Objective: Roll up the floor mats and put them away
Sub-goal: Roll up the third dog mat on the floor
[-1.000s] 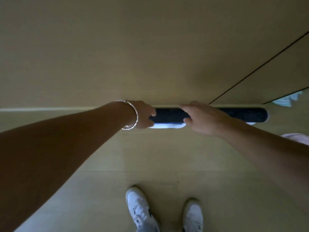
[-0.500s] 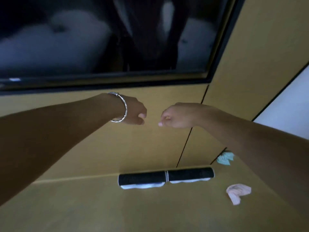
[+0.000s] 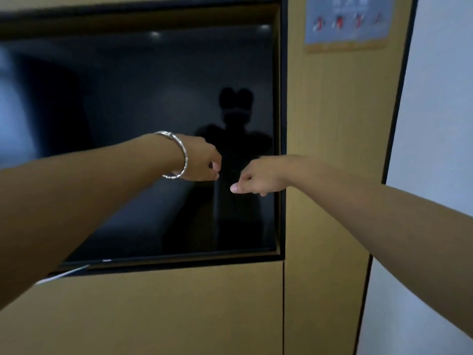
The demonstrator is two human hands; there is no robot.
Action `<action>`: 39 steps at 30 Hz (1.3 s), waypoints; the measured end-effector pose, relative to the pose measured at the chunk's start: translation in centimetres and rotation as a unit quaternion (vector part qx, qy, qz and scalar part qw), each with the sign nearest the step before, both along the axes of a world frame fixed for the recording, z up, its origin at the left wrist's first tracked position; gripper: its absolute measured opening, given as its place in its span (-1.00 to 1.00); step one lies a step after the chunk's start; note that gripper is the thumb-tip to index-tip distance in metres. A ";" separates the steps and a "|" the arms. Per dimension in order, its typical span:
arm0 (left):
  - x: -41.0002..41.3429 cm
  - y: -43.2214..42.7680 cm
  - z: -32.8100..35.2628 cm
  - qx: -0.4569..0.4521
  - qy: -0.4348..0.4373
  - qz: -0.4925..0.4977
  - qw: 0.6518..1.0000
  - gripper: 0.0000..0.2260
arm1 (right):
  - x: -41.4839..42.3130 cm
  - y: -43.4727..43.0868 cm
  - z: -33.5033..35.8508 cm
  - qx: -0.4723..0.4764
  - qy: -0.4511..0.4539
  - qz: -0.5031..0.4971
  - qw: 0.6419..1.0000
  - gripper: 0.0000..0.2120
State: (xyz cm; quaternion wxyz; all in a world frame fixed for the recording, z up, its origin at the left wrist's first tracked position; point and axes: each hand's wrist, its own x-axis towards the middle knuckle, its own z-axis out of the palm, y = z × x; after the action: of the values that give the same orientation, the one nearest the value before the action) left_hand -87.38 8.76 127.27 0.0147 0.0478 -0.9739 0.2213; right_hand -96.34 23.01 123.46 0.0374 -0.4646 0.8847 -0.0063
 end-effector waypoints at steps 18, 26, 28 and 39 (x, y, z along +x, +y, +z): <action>21.4 -7.2 0.7 0.062 0.142 0.246 0.957 -0.67 | 13.1 -8.3 3.0 -0.113 -0.004 0.148 0.982 -0.46; 38.6 -8.8 1.0 0.039 0.147 0.336 0.929 -0.68 | 28.5 -14.6 3.6 -0.113 -0.002 0.256 0.960 -0.46; 43.8 -9.0 0.4 0.046 0.151 0.365 0.917 -0.68 | 33.5 -15.6 3.5 -0.104 0.003 0.287 0.952 -0.45; 68.9 -7.4 -5.4 0.094 0.154 0.515 0.838 -0.68 | 59.0 -21.5 -1.0 -0.024 0.059 0.444 0.894 -0.46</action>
State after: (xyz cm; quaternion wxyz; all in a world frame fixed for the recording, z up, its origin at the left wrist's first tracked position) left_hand -18.50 1.36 121.86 0.0436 0.5774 -0.8098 0.0939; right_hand -37.36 1.53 122.50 -0.0273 -0.8092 0.5866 0.0171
